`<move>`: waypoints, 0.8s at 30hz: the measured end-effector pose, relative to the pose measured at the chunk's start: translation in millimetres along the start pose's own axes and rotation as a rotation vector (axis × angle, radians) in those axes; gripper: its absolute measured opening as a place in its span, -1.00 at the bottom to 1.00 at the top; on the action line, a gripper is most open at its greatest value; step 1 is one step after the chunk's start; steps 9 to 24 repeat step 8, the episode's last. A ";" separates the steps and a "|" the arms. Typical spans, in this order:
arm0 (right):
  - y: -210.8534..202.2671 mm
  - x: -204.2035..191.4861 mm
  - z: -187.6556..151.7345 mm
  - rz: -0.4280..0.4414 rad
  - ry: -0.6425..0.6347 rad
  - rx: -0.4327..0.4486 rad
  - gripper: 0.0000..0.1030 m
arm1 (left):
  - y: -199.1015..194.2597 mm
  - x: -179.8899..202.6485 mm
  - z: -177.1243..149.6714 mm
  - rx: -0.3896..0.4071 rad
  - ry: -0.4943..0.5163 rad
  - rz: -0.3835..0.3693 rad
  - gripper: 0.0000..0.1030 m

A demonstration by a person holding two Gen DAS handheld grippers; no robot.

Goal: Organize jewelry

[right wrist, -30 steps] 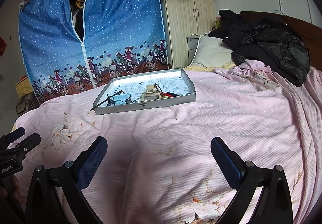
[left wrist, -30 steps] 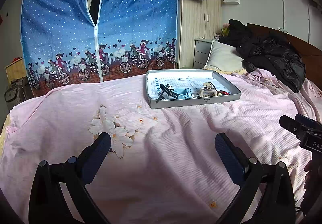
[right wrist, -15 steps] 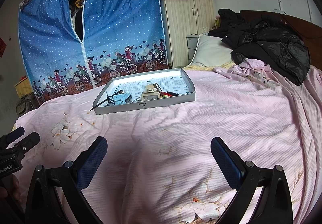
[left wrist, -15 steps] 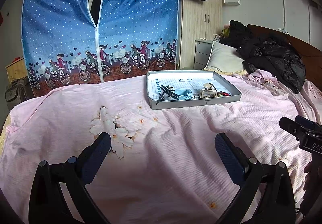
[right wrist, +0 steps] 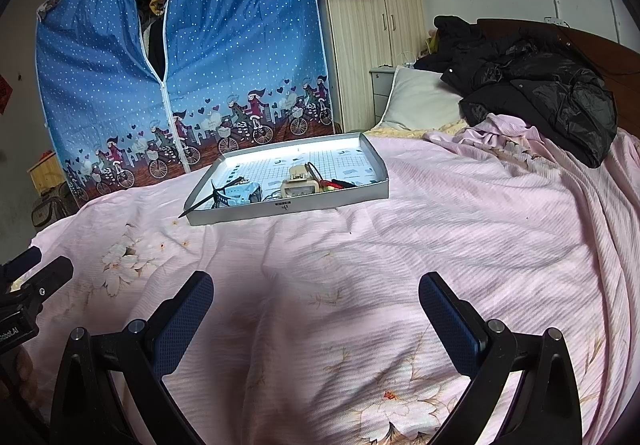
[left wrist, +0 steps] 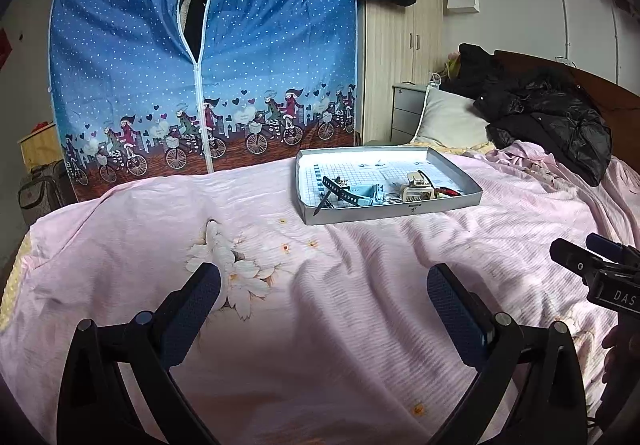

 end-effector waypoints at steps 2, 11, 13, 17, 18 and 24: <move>-0.4 -1.0 -2.3 0.003 0.001 -0.004 1.00 | 1.3 -0.3 0.2 -0.004 -0.002 0.003 0.97; 3.0 -4.8 -10.2 0.013 0.008 -0.030 1.00 | 4.9 -2.0 -0.8 -0.019 -0.010 0.012 0.97; 3.0 -4.8 -10.2 0.013 0.008 -0.030 1.00 | 4.9 -2.0 -0.8 -0.019 -0.010 0.012 0.97; 3.0 -4.8 -10.2 0.013 0.008 -0.030 1.00 | 4.9 -2.0 -0.8 -0.019 -0.010 0.012 0.97; 3.0 -4.8 -10.2 0.013 0.008 -0.030 1.00 | 4.9 -2.0 -0.8 -0.019 -0.010 0.012 0.97; 3.0 -4.8 -10.2 0.013 0.008 -0.030 1.00 | 4.9 -2.0 -0.8 -0.019 -0.010 0.012 0.97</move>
Point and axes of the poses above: each gripper's, at about its wrist camera, not at the fingertips, and y roughly the way its jaws point, x to its right, z to its top, the point moved 1 cm from there along y, roughly the way its jaws point, and after that the axes turned 9 degrees about -x, right-handed, at the moved point
